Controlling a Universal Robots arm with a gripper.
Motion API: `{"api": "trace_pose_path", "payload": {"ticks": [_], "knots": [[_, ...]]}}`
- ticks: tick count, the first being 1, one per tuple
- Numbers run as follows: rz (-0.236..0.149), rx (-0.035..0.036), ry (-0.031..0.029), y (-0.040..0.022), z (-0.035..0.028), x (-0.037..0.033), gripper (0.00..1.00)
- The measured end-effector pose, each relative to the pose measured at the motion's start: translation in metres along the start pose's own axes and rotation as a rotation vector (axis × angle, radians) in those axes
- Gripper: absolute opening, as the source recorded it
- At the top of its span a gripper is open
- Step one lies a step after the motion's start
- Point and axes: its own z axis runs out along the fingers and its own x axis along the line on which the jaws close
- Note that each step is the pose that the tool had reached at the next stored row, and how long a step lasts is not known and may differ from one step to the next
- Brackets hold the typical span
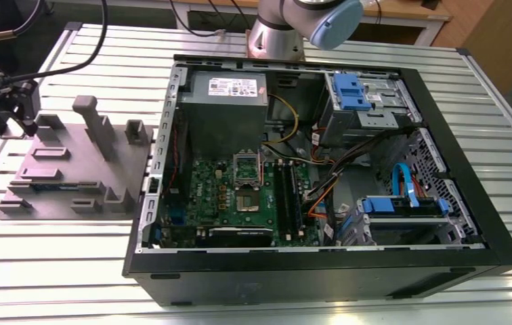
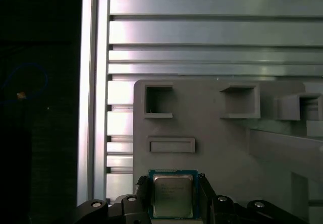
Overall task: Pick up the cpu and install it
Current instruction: 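Pick up the cpu and move it towards the insertion slot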
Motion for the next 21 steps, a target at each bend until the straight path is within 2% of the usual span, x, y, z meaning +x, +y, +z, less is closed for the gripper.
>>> {"api": "trace_pose_path", "payload": {"ticks": [21], "knots": [[0.000,-0.0001,-0.0001,0.0003,-0.0054,0.0000,0.47]]}}
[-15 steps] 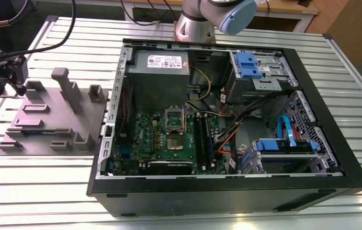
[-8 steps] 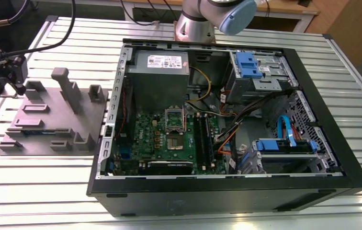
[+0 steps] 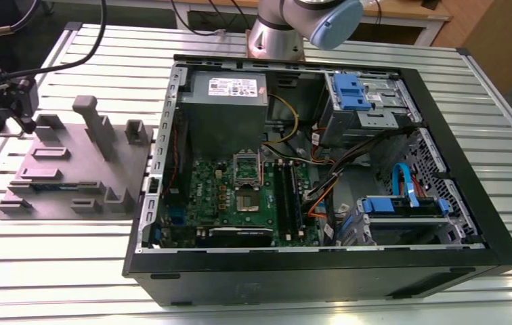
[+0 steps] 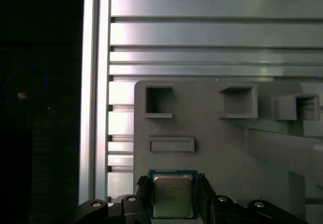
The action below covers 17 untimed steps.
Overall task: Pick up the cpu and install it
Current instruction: 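Pick up the cpu and move it towards the insertion slot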
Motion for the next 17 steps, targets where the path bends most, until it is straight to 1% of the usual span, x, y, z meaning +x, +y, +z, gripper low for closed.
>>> {"api": "trace_pose_path", "payload": {"ticks": [17], "knots": [[0.000,0.0000,-0.0001,0.0002,-0.0038,0.0000,0.47]]}}
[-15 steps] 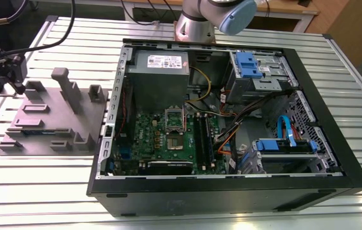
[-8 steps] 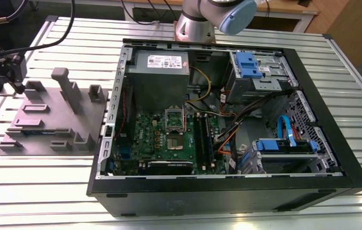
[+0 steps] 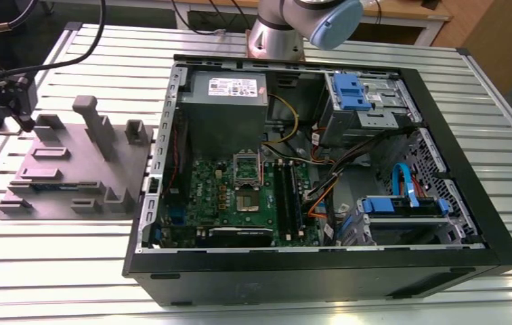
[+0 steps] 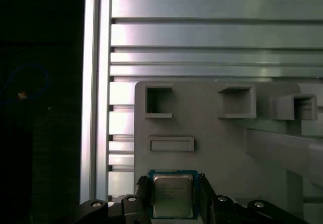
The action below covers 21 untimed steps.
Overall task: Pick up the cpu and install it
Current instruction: 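Pick up the cpu and move it towards the insertion slot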
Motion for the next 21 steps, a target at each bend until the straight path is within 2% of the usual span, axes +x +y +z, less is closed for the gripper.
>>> {"api": "trace_pose_path", "payload": {"ticks": [21], "knots": [[0.000,-0.0001,0.0001,0.0004,-0.0063,0.0001,0.47]]}}
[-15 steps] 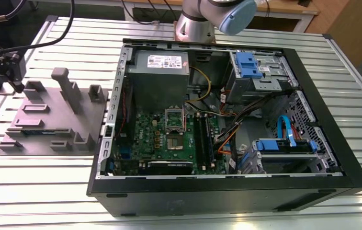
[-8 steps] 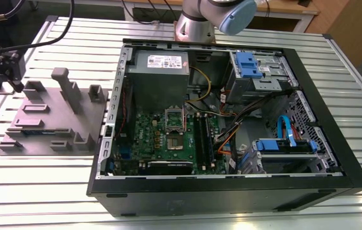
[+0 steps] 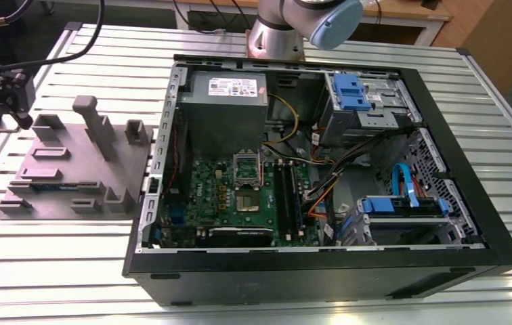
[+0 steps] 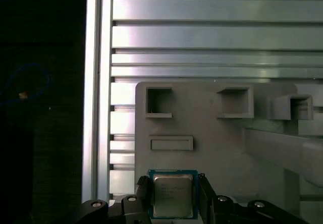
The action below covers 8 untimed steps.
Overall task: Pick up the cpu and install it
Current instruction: 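Pick up the cpu and move it towards the insertion slot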
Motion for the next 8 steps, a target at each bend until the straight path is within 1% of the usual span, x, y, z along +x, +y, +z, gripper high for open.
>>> {"api": "trace_pose_path", "payload": {"ticks": [8], "knots": [[0.000,0.0001,-0.0001,0.0001,-0.0017,0.0000,0.47]]}}
